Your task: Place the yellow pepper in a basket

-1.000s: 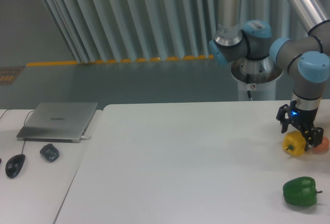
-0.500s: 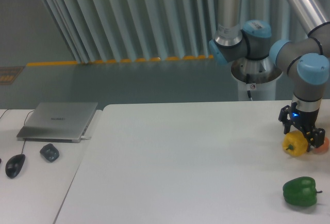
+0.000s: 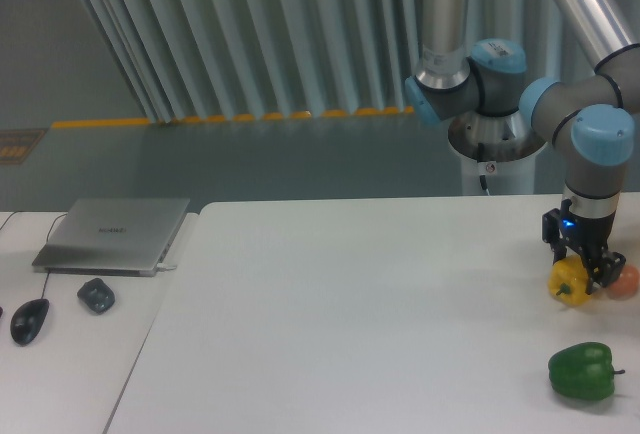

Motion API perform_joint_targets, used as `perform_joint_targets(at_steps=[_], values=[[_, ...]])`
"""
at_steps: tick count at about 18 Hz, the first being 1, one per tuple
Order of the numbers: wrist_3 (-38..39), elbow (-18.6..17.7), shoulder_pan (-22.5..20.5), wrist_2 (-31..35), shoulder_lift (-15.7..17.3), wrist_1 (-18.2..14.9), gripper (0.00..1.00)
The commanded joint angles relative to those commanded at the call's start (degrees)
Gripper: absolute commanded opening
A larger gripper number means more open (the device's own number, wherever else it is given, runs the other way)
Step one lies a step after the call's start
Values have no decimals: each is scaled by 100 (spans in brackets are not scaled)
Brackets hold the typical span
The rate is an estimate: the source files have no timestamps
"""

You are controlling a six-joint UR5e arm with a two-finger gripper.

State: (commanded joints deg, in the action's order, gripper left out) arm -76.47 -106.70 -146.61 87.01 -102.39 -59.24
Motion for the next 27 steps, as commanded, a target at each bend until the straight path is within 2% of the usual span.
perform_joint_targets(at_steps=[4,5,7,10,11,14,17,21,27], values=[[9,211,123,9,79,-140,63],[9,316,150,18,88,-263,64],[-8,771,159,35,158,-736,64],[-70,1343,98,35,158,-1246,64],[-88,1432,80,27,158,-1300,63],[-175,1538,-104,35,158,-1310,63],[-1261,1547,-638,27,158,-1318,63],[-2115,1556,-1255,9,114,-1292,63],[-3092,1556,-1800,-17,-52,-1231,63]])
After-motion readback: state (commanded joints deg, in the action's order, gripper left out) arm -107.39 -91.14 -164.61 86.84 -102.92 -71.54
